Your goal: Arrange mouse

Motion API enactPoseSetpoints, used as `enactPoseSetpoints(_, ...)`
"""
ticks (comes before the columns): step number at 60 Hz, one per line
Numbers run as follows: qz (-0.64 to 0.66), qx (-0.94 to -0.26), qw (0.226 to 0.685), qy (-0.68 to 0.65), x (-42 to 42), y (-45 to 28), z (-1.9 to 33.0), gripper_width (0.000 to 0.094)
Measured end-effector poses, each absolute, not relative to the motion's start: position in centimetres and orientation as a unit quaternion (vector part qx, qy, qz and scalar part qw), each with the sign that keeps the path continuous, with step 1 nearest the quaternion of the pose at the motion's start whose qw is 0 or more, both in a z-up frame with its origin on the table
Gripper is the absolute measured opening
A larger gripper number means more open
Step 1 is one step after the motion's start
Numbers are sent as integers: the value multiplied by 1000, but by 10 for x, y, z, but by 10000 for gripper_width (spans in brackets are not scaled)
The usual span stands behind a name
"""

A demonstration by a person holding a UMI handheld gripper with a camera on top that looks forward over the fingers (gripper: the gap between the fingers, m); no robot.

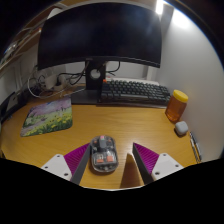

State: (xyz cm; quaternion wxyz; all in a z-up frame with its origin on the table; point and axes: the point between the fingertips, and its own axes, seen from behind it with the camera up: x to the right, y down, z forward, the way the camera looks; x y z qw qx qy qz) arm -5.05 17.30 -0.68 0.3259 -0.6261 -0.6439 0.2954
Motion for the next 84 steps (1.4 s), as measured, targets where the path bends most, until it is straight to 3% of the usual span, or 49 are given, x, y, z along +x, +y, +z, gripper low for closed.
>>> enactPoseSetpoints(8, 295, -635, 322, -637, -53, 177, -10, 853)
enactPoseSetpoints(15, 290, -648, 316, -629, -50, 178, -15, 465)
enactPoseSetpoints(24, 280, -653, 318, -627, -50, 181, -15, 445)
enactPoseSetpoints(35, 273, -659, 325, -621, -52, 186, -7, 328)
enactPoseSetpoints(53, 334, -642, 345, -598, -97, 116, 127, 321)
enactPoseSetpoints(60, 366, -629, 324, -604, -125, 46, 148, 321)
enactPoseSetpoints(66, 371, -620, 313, -616, -145, -17, 132, 321)
enactPoseSetpoints(77, 325, -634, 279, -644, -163, -91, 35, 321)
enactPoseSetpoints(84, 305, -634, 283, -652, -165, -103, 1, 344)
